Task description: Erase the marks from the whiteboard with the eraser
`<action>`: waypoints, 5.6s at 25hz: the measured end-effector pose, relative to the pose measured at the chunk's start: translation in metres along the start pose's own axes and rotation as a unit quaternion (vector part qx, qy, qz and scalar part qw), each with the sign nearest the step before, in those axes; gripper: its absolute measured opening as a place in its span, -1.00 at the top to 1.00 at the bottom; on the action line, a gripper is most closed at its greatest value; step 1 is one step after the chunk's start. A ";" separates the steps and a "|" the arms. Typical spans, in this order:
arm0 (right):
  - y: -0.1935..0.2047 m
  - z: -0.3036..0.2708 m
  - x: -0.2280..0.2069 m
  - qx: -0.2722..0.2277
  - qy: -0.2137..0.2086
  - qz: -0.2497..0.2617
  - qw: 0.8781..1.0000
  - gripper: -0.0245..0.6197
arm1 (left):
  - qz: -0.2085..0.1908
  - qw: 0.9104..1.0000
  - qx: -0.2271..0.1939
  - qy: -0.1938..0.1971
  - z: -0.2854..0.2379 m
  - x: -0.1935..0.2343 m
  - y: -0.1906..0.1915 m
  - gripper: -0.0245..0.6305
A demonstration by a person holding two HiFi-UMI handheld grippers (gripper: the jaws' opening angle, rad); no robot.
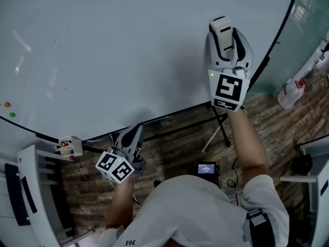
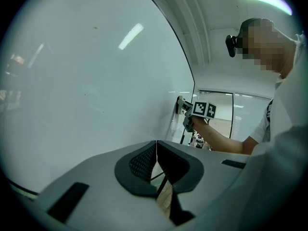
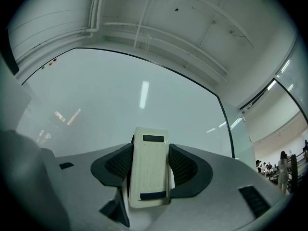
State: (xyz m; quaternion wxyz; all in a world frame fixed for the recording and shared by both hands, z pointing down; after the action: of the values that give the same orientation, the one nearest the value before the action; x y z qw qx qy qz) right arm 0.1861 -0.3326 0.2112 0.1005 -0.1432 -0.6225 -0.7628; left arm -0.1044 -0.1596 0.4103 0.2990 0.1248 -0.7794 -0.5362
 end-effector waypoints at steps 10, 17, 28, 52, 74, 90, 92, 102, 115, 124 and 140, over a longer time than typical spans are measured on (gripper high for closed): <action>0.006 -0.002 -0.014 0.013 0.025 0.002 1.000 0.14 | -0.003 1.000 -0.003 0.007 0.005 0.007 0.001 0.91; 0.012 -0.003 -0.023 0.029 0.045 -0.007 0.999 0.14 | 0.004 1.000 -0.009 0.001 0.017 0.015 0.000 0.91; 0.015 -0.004 -0.028 0.060 0.059 0.009 0.996 0.14 | 0.012 1.000 -0.011 -0.002 0.030 0.019 0.001 0.91; 0.027 0.029 -0.057 0.082 0.019 -0.050 0.995 0.14 | 0.019 1.000 -0.005 0.016 0.009 0.000 0.009 0.91; 0.087 0.090 -0.026 0.126 -0.197 -0.135 0.963 0.14 | 0.022 0.999 -0.034 0.017 -0.022 -0.069 0.045 0.91; 0.056 0.194 0.036 0.158 -0.211 -0.132 0.956 0.14 | 0.031 0.999 -0.042 0.015 0.099 -0.067 0.070 0.91; 0.055 0.208 0.042 0.162 -0.209 -0.136 0.955 0.14 | 0.031 0.999 -0.040 0.018 0.112 -0.067 0.076 0.91; 0.048 0.269 0.064 0.181 -0.190 -0.145 0.954 0.14 | 0.033 0.998 -0.031 0.034 0.163 -0.065 0.098 0.91; 0.048 0.325 0.063 0.196 -0.175 -0.156 0.952 0.14 | 0.033 0.998 -0.021 0.058 0.195 -0.074 0.118 0.91; 0.056 0.341 0.054 0.206 -0.188 -0.156 0.948 0.14 | 0.043 0.998 -0.020 0.045 0.202 -0.083 0.126 0.91; 0.096 0.330 0.019 0.241 -0.235 -0.171 0.926 0.14 | 0.061 0.997 -0.015 0.034 0.150 -0.123 0.122 0.91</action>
State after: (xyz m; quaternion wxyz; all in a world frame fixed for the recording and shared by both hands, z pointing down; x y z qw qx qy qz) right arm 0.2306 -0.0290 0.3673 -0.1493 -0.1808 -0.8085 -0.5398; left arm -0.0821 0.0659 0.4437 0.3592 0.0906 -0.7668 -0.5241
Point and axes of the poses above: the fingertips, and each gripper's own axes: z backward along the fingers, x to its left, y out of its underside, the point moved 5 cm from there along z, backward along the fingers, and after that the axes turned 15 degrees about x, right-handed, at the moved point
